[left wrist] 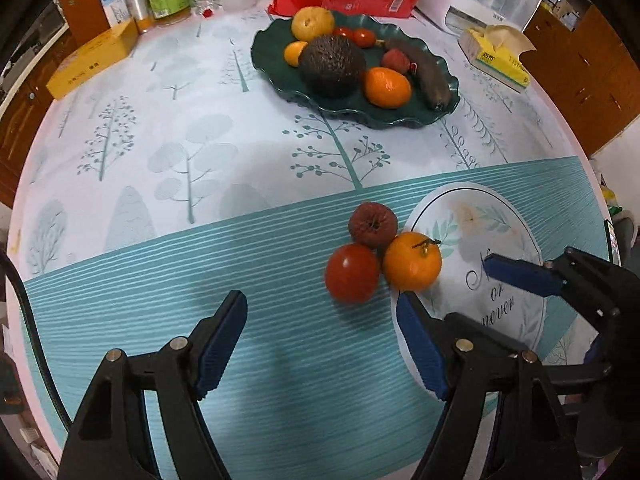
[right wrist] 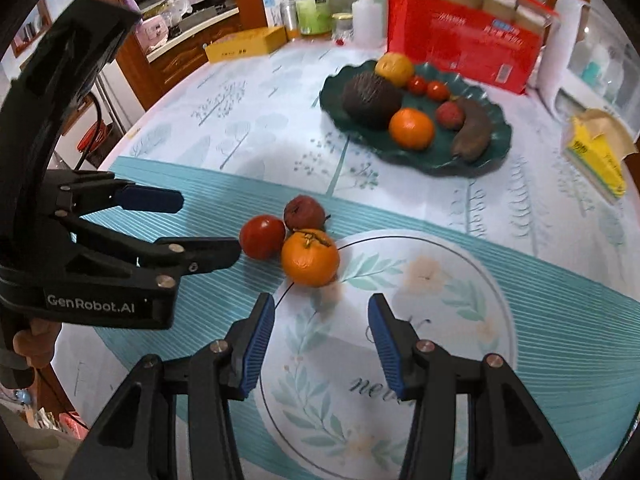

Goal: Organize fruits
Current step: 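Move the left tool to the last tomato while the right tool approaches the tangerine, then grasp the tomato with the left tool while the right tool grasps the tangerine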

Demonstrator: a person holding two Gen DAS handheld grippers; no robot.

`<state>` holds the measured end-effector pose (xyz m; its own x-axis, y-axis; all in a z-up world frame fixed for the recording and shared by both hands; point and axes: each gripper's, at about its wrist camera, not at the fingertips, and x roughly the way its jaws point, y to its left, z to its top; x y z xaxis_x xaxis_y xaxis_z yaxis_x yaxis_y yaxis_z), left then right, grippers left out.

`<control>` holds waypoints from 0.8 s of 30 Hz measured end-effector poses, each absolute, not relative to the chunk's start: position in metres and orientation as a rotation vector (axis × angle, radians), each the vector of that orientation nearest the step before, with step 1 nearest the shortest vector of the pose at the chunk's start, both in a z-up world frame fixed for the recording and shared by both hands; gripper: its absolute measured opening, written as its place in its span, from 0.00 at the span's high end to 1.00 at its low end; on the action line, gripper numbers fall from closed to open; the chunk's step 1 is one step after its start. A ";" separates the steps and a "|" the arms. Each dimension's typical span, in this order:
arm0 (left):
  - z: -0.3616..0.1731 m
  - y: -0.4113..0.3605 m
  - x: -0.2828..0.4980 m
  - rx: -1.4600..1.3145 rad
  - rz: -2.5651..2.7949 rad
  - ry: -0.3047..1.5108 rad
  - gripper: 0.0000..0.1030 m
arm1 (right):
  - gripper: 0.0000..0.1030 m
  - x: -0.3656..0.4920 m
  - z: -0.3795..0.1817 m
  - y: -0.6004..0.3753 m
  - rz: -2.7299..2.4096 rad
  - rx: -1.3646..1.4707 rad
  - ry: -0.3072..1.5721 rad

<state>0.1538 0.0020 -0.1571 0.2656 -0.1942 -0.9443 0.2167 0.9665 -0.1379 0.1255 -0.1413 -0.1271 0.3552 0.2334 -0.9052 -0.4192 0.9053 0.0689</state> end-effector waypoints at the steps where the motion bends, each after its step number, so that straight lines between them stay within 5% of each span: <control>1: -0.160 0.000 0.156 0.022 -0.283 1.275 0.29 | 0.52 0.128 -0.131 -0.141 0.432 -0.185 1.138; 16: -0.184 -0.001 0.178 -0.031 -0.327 1.332 0.43 | 0.52 0.151 -0.160 -0.133 0.496 -0.176 1.115; 24: -0.186 -0.015 0.179 -0.019 -0.328 1.310 0.54 | 0.62 0.151 -0.158 -0.157 0.438 -0.122 1.089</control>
